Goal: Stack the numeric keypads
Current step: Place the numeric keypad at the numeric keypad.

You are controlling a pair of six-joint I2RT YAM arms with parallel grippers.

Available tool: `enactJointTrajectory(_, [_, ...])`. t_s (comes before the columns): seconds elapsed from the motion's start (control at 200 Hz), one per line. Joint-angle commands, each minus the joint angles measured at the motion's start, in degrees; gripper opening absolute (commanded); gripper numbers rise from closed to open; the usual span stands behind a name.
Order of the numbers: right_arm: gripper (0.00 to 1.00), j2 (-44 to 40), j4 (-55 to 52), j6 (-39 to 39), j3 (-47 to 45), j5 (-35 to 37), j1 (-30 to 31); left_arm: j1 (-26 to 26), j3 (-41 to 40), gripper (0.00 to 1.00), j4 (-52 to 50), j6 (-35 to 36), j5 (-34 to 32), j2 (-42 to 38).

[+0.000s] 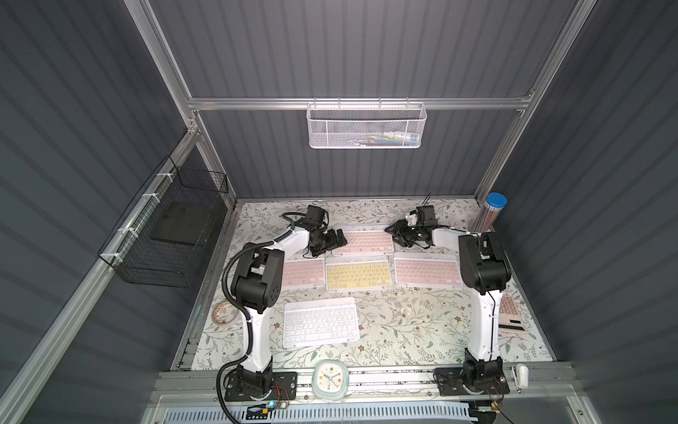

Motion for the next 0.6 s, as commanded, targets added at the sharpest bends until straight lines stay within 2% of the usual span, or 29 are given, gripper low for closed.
enactJointTrajectory(0.0, [0.52,-0.3,0.2,-0.5,1.8,-0.7,0.3,-0.4,1.5,1.00,0.2,-0.8,3.5,1.2])
enactJointTrajectory(0.595, [0.53,1.0,-1.5,-1.2,4.5,-0.8,0.2,-0.5,3.8,1.00,0.4,-1.3,5.1,3.2])
